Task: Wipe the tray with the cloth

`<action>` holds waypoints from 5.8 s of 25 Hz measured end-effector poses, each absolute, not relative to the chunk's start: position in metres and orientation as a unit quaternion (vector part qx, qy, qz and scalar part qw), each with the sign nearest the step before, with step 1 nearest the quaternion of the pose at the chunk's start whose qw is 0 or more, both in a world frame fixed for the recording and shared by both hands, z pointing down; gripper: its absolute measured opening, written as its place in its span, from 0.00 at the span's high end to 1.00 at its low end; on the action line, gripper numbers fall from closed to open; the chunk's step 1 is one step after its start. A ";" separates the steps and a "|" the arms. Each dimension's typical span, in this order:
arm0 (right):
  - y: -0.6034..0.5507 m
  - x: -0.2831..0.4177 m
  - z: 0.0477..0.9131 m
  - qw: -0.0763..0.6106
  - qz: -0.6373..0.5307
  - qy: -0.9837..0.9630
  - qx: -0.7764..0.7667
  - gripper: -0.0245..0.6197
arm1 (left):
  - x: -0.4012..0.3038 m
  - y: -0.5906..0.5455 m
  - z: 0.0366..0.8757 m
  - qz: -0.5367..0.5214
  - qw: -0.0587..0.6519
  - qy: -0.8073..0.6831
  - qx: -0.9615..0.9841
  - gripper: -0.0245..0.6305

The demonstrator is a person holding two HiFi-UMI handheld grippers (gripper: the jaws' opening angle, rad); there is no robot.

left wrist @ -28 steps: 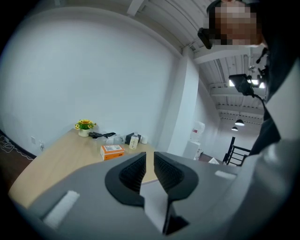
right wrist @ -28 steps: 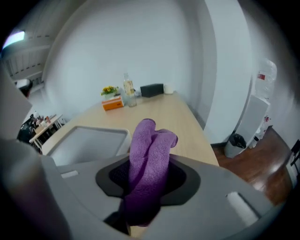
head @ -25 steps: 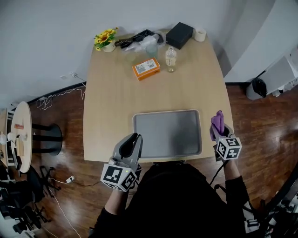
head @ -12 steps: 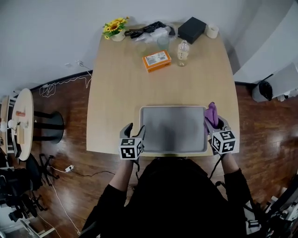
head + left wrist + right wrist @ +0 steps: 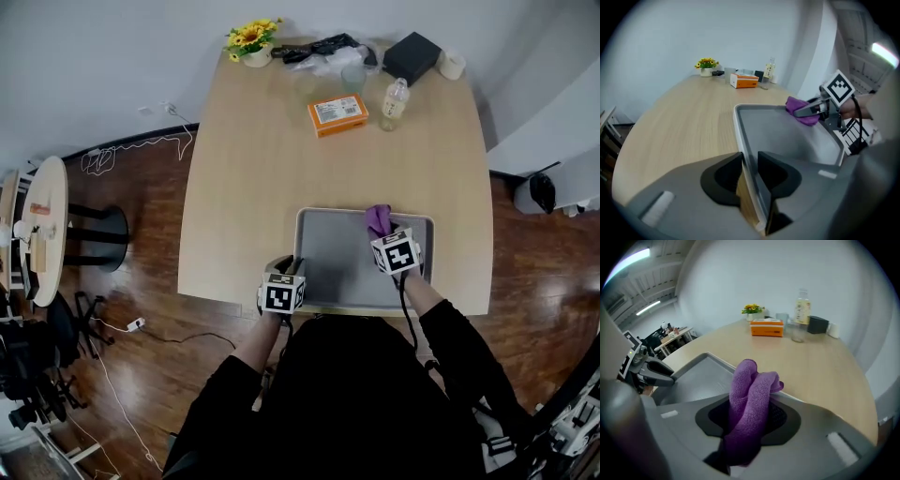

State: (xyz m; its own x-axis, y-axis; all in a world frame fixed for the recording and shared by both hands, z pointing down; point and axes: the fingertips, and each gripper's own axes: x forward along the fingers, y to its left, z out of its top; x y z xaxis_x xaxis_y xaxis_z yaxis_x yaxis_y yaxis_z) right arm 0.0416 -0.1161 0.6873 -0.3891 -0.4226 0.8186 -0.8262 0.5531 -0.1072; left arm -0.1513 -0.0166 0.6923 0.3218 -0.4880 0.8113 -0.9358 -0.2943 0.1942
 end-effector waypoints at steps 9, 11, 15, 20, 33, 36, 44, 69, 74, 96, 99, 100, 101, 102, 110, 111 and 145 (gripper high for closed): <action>-0.112 -0.137 0.684 0.423 0.179 -0.845 0.273 0.74 | -0.154 -0.016 0.693 0.320 0.355 -0.469 0.743 0.82; -0.111 -0.121 0.685 0.425 0.174 -0.844 0.277 0.73 | -0.156 -0.017 0.694 0.305 0.371 -0.474 0.738 0.82; -0.106 -0.011 0.687 0.446 0.182 -0.804 0.347 0.73 | -0.157 -0.015 0.697 0.273 0.398 -0.487 0.728 0.83; -0.088 0.148 0.686 0.469 0.209 -0.731 0.449 0.74 | -0.159 -0.014 0.696 0.265 0.398 -0.500 0.722 0.83; -0.073 0.073 0.684 0.477 0.178 -0.777 0.371 0.74 | -0.153 -0.016 0.694 0.282 0.406 -0.483 0.723 0.82; -0.069 0.011 0.687 0.516 0.129 -0.785 0.318 0.76 | -0.153 -0.017 0.695 0.281 0.406 -0.481 0.724 0.82; -0.077 -0.043 0.688 0.510 0.142 -0.791 0.307 0.77 | -0.160 -0.017 0.698 0.272 0.418 -0.481 0.721 0.82; -0.065 0.140 0.688 0.399 0.272 -0.760 0.436 0.75 | -0.163 -0.016 0.697 0.247 0.438 -0.492 0.711 0.82; -0.058 0.119 0.685 0.400 0.275 -0.760 0.431 0.75 | -0.157 -0.015 0.697 0.247 0.440 -0.495 0.707 0.82; -0.027 -0.081 0.686 0.408 0.188 -0.844 0.292 0.75 | -0.170 0.043 0.699 0.264 0.436 -0.437 0.741 0.84; -0.031 -0.012 0.689 0.400 0.221 -0.817 0.351 0.75 | -0.172 0.044 0.699 0.257 0.441 -0.441 0.738 0.84; -0.032 0.014 0.689 0.397 0.230 -0.807 0.371 0.75 | -0.170 0.044 0.699 0.255 0.444 -0.441 0.737 0.84; -0.033 0.040 0.688 0.395 0.239 -0.796 0.391 0.75 | -0.168 0.044 0.698 0.254 0.446 -0.441 0.736 0.84; -0.033 0.066 0.688 0.393 0.248 -0.785 0.409 0.75 | -0.166 0.044 0.697 0.255 0.448 -0.441 0.735 0.84; -0.033 0.161 0.687 0.368 0.305 -0.735 0.481 0.75 | -0.159 0.042 0.700 0.247 0.451 -0.455 0.727 0.84; -0.031 0.155 0.688 0.376 0.299 -0.737 0.475 0.75 | -0.161 0.044 0.700 0.245 0.453 -0.457 0.725 0.84; 0.035 0.151 0.689 0.428 0.254 -0.777 0.386 0.75 | -0.165 0.047 0.699 0.224 0.495 -0.438 0.716 0.83</action>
